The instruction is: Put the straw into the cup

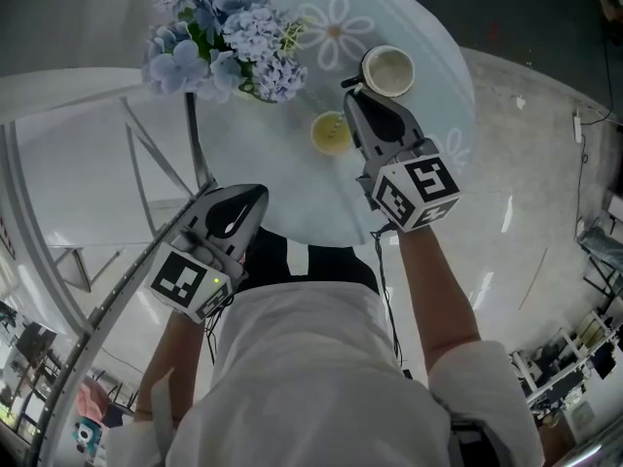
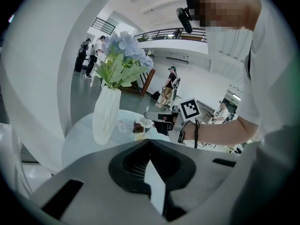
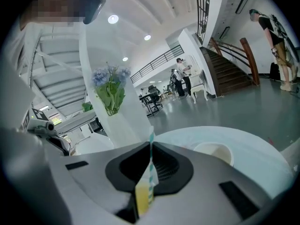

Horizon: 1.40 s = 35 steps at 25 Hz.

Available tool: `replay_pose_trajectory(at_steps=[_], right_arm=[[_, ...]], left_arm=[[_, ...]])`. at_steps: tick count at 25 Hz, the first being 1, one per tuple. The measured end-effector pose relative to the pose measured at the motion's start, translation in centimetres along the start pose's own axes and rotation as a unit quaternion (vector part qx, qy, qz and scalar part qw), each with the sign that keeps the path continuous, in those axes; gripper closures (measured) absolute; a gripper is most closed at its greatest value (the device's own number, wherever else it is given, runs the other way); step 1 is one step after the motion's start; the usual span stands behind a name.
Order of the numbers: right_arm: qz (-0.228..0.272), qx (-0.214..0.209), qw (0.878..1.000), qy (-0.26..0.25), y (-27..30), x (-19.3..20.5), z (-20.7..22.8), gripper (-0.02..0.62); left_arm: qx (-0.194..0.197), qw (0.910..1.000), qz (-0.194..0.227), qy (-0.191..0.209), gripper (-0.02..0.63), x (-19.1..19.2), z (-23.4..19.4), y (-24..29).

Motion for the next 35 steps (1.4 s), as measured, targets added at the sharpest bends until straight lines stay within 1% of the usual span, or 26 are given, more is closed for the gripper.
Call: replay_pose_trajectory(at_steps=[9, 14, 18, 25, 31, 35], right_arm=[[-0.009, 0.024, 1.000, -0.010, 0.4, 0.0, -0.2, 0.561], [-0.014, 0.027, 0.999, -0.011, 0.2, 0.0, -0.5, 0.560], [-0.008, 0.031, 0.999, -0.005, -0.2, -0.4, -0.6, 0.556], [0.001, 0.044, 0.999, -0.002, -1.6, -1.6, -0.6, 0.495], [0.019, 0.063, 0.998, -0.011, -3.7, -3.6, -0.6, 0.492], [0.030, 0.068, 0.997, -0.012, -5.0, -4.7, -1.0, 0.494]], left_arm=[[0.003, 1.0000, 0.006, 0.001, 0.584, -0.1, -0.2, -0.5], [0.005, 0.9999, 0.010, 0.005, 0.584, -0.4, -0.3, -0.8], [0.008, 0.9998, 0.013, 0.010, 0.584, -0.7, -0.2, -1.0], [0.013, 0.9993, 0.027, 0.024, 0.584, -2.0, 0.3, -1.5], [0.018, 0.9981, 0.042, 0.040, 0.584, -3.6, 1.1, -1.9], [0.022, 0.9969, 0.054, 0.053, 0.584, -4.9, 1.4, -2.3]])
Point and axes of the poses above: the fingertips, and each gripper's own axes: y forward along the fingers, z to its right, x out of its underside, the point moved 5 cm from there along -y, backward along the fingers, and after that the axes turned 2 degrees about -z, right-handed, at the moved point
